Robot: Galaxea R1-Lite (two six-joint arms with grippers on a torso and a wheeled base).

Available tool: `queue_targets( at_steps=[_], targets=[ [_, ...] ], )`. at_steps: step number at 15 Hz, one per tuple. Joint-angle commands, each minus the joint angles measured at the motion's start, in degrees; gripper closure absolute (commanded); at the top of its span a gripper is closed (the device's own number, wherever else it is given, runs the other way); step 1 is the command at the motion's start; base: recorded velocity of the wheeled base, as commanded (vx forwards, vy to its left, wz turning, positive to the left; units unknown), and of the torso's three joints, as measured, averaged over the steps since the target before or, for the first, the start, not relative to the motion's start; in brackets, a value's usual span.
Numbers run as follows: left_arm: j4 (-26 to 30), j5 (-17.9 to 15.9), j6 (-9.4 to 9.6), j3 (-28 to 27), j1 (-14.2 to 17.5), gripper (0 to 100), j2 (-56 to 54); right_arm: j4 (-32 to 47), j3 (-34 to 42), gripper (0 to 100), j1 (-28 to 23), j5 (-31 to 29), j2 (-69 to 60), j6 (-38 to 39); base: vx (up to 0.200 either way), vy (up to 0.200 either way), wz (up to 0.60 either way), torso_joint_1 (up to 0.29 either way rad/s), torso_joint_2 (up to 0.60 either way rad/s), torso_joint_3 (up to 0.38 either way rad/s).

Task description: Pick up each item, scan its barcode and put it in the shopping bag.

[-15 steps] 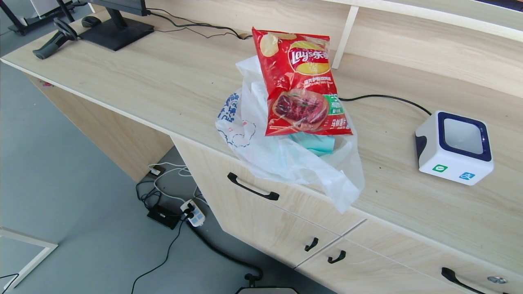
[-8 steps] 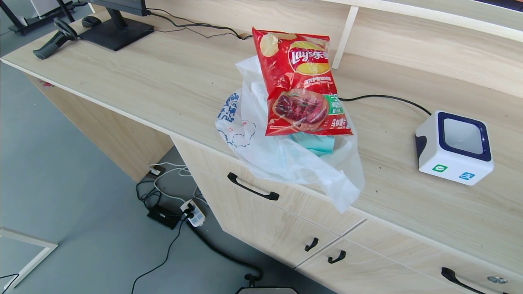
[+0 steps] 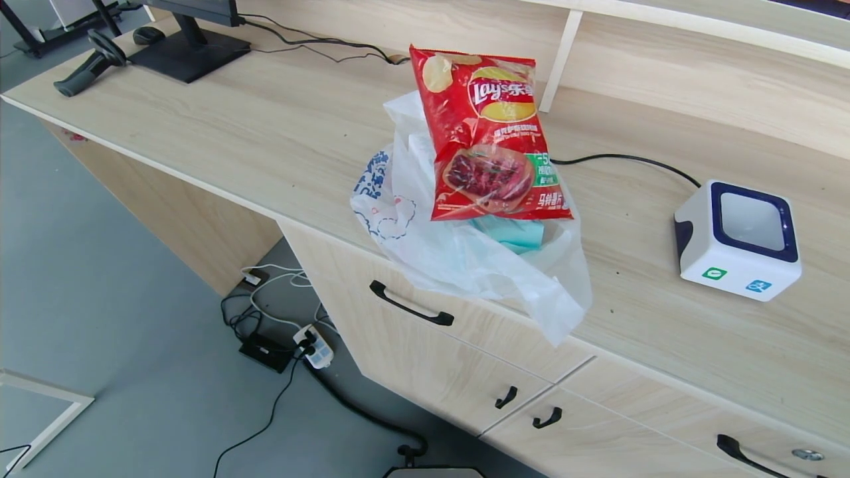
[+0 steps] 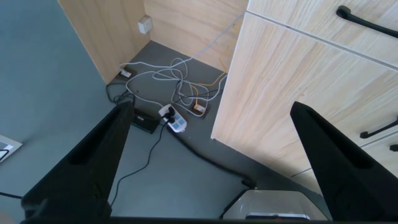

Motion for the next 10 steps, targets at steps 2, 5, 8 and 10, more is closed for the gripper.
queue_targets(
  at_steps=[2,5,8,10],
  targets=[
    [0.0,0.0,0.0,0.0,0.0,0,0.1,0.0,0.0,0,-0.3,0.0,-10.5,-0.3,0.0,0.0,0.0,0.0,0.0,0.0],
    [0.0,0.0,0.08,0.0,0.0,0,0.1,0.0,0.0,0,-5.8,0.0,-13.2,-0.2,0.0,0.0,0.0,0.0,0.0,0.0],
    [0.0,0.0,0.08,0.0,0.0,0,0.1,0.0,0.1,0,-8.6,0.0,-18.2,0.1,0.0,0.0,0.0,0.0,0.0,0.0],
    [0.0,0.0,0.0,0.0,0.0,0,0.1,-0.3,0.1,0,-8.6,-0.1,-18.2,2.5,0.0,0.0,0.0,0.0,0.0,0.0]
  ],
)
